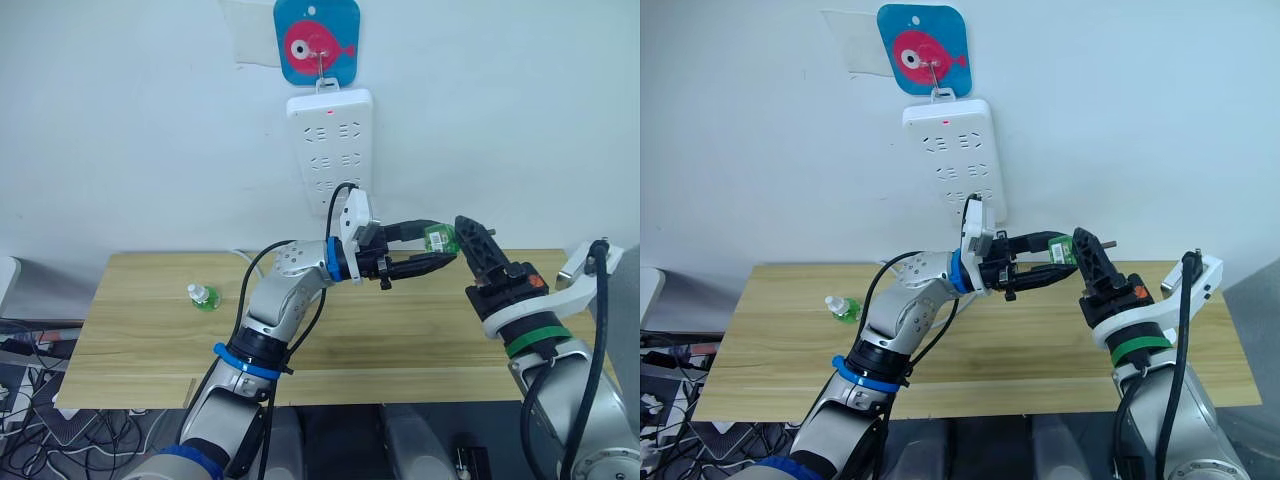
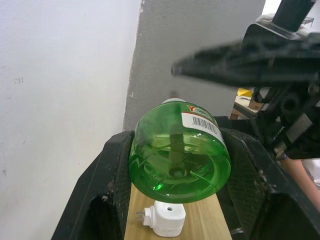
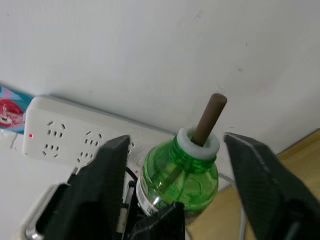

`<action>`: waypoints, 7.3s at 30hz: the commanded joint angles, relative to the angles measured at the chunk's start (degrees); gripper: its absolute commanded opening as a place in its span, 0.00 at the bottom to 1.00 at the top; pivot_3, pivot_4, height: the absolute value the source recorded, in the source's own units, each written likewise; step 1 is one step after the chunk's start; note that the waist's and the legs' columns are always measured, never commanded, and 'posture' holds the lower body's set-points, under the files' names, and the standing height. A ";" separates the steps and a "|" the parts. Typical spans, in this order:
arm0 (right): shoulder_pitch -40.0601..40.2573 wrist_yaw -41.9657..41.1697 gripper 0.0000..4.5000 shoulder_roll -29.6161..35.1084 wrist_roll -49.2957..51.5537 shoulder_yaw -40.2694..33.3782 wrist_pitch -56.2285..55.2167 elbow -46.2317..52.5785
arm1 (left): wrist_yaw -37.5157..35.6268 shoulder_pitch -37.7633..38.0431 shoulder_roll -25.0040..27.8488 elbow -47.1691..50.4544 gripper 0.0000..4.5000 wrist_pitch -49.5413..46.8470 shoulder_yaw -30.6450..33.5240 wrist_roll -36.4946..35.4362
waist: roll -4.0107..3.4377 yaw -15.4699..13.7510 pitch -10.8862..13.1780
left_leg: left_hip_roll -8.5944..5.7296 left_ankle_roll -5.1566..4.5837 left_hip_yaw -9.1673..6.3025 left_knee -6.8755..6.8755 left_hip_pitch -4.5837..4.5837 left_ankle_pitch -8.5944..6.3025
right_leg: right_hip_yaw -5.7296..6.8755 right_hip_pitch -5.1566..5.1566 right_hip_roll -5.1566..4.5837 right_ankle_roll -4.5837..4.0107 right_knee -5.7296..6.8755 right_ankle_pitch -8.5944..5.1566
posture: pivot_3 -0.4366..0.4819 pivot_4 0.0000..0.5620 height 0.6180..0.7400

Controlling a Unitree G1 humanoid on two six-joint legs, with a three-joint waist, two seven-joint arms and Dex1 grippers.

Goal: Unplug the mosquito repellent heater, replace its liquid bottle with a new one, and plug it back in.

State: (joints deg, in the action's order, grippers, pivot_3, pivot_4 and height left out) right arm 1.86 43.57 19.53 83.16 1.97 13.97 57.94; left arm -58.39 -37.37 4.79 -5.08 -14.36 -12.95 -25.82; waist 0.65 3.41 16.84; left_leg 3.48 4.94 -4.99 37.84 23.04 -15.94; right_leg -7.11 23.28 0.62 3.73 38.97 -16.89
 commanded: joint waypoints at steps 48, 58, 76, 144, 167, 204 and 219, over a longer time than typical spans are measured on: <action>5.47 -44.67 0.19 27.17 -44.11 -12.11 4.66 -24.97 | -7.49 9.44 7.97 0.33 0.99 19.44 -0.59 7.75 | 0.04 -1.72 0.02 | 0.00 -0.10 0.05 0.04 -0.03 -0.06 | -0.03 -0.02 0.00 0.00 -0.01 0.00 | 0.49 0.53 1.00; 4.98 -42.12 0.19 9.29 -71.26 -2.33 -7.88 -35.56 | -5.29 13.23 9.20 2.29 0.99 15.91 -1.29 7.81 | 0.07 -1.70 0.20 | 0.00 -0.12 0.06 0.04 -0.06 -0.06 | -0.05 -0.01 0.00 0.00 0.03 0.00 | 0.51 0.59 1.00; -1.36 -42.44 0.19 -4.52 -83.57 -3.06 -25.90 -59.82 | -3.30 13.30 11.42 3.76 0.99 13.83 -1.39 8.62 | -0.07 -1.79 1.91 | 0.02 -0.10 0.09 0.02 -0.09 -0.06 | -0.09 0.00 0.01 -0.01 0.05 0.01 | 0.56 0.68 1.00; -12.08 -78.03 1.00 10.71 -59.21 7.73 18.19 -18.90 | 39.49 50.60 8.18 17.93 1.00 9.38 28.02 13.54 | 0.86 -6.68 4.71 | 0.01 1.29 -0.12 -0.99 -0.02 0.67 | 0.00 0.34 -0.11 0.44 -0.21 -0.20 | 0.77 0.60 1.00; -20.62 -79.28 1.00 9.62 -58.05 9.15 22.06 -20.27 | 47.21 30.14 5.21 -9.02 1.00 20.61 26.13 16.76 | 1.26 -10.04 3.57 | -0.01 1.63 -0.87 -0.92 0.32 0.86 | 0.80 0.35 -0.15 -0.09 -0.15 0.14 | 0.75 0.49 1.00; -19.10 -77.33 1.00 14.27 -51.48 -1.80 30.50 -17.28 | 17.94 21.28 19.23 2.58 0.50 16.44 12.14 12.23 | 1.25 -10.69 3.03 | 0.01 1.74 -1.33 -0.89 0.43 0.96 | 1.39 0.33 -0.14 -0.16 0.00 0.13 | 0.70 0.53 1.00; -18.09 -63.80 1.00 5.85 -54.89 6.15 34.20 -11.81 | -0.03 2.92 19.15 3.97 0.50 -3.14 -2.34 8.22 | 1.24 -7.49 3.02 | 0.02 1.70 -1.38 -0.84 0.43 0.97 | 1.40 0.28 -0.09 -0.18 0.02 0.12 | 0.57 0.55 1.00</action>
State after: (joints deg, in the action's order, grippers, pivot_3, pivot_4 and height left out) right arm -16.36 -21.70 25.61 29.29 7.53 47.98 43.60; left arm -57.22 -33.72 24.55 0.29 -19.56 -14.43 -18.79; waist 1.89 -4.08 19.86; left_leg 3.50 6.65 -6.37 37.00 23.48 -14.97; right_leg -5.71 23.56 0.52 3.56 38.99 -16.77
